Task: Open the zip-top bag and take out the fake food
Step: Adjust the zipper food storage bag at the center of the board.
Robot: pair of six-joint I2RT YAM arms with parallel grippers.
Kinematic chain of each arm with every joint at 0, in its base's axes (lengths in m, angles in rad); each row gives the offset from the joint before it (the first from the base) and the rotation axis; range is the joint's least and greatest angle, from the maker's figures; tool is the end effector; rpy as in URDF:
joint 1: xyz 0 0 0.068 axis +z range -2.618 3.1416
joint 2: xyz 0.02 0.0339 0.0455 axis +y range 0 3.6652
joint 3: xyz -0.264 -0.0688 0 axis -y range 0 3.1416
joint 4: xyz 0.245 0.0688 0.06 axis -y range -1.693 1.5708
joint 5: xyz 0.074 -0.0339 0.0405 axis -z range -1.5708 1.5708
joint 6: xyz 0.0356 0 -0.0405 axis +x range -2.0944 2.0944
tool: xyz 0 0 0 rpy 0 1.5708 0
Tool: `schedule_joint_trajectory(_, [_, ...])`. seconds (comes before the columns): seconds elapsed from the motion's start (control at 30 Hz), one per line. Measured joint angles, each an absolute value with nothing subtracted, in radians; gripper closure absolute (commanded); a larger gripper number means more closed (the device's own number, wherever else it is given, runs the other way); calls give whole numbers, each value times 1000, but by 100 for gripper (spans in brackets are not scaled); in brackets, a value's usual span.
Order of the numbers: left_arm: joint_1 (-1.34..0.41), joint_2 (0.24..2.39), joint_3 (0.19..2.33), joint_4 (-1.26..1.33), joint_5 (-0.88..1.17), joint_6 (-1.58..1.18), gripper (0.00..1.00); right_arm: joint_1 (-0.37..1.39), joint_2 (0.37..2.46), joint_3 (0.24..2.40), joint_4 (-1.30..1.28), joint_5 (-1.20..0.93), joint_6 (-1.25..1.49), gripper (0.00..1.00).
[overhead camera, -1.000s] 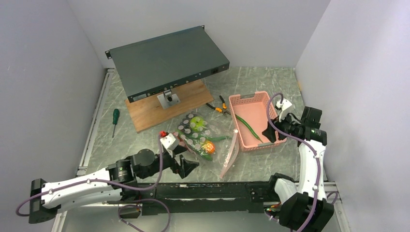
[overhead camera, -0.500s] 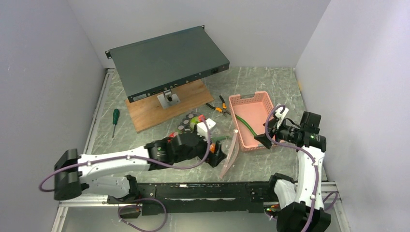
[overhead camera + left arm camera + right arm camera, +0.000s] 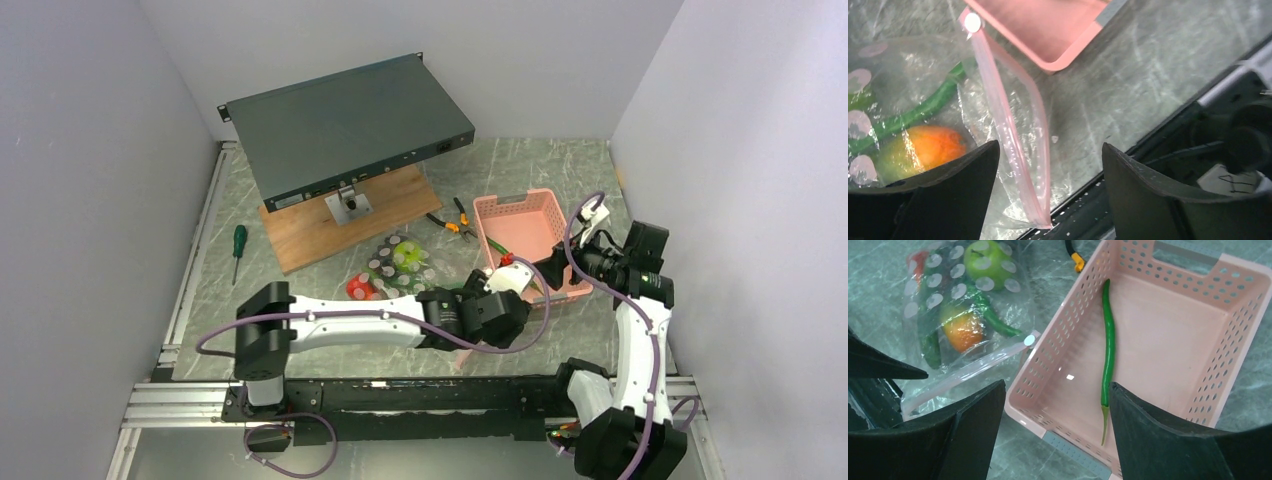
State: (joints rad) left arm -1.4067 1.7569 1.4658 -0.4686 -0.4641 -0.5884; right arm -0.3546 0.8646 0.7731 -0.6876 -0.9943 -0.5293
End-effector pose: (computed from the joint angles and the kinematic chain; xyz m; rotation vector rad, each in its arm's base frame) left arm 0.0807 -0.3896 0.2872 0.6940 2.1813 -0.5296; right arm 0.1647 -0.0292 0.2861 -0.6156 1.9195 0.6128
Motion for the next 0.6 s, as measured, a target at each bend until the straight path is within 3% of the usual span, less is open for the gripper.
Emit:
schedule_joint_trajectory(0.37, [-1410, 1932, 1591, -736, -634, -699, 29, -355, 955, 775, -671, -944, -463, 25])
schedule_joint_trajectory(0.6, [-1409, 1989, 1619, -853, -683, -725, 88, -355, 902, 775, -680, -982, -487, 27])
